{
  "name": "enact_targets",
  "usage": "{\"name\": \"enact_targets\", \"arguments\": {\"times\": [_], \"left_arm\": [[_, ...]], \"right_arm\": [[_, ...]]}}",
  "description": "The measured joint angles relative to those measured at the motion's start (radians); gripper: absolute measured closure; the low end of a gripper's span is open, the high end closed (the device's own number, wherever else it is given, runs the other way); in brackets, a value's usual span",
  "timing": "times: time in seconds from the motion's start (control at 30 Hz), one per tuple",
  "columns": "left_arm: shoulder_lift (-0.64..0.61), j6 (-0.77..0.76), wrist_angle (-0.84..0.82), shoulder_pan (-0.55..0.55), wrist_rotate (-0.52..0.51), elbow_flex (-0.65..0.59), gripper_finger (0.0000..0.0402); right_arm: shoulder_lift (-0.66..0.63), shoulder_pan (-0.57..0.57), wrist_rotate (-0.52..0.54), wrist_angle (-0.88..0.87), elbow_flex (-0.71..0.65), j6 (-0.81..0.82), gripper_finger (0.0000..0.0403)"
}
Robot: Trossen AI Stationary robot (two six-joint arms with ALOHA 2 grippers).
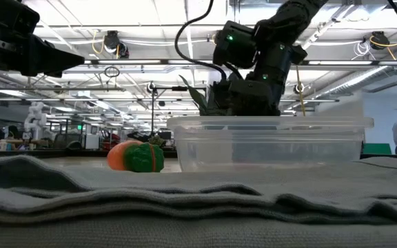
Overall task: Pick and placing Produce into tupperware
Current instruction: Put the red strawberry into the container
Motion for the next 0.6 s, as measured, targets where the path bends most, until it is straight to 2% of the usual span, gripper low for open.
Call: {"name": "enact_targets", "arguments": {"times": [0.6], "left_arm": [[0.0,-0.002,0.0,0.0,0.0,0.0,0.0392]], "right_arm": [[0.0,-0.01,0.001,-0.208,0.209,-0.119,0.0267]]}}
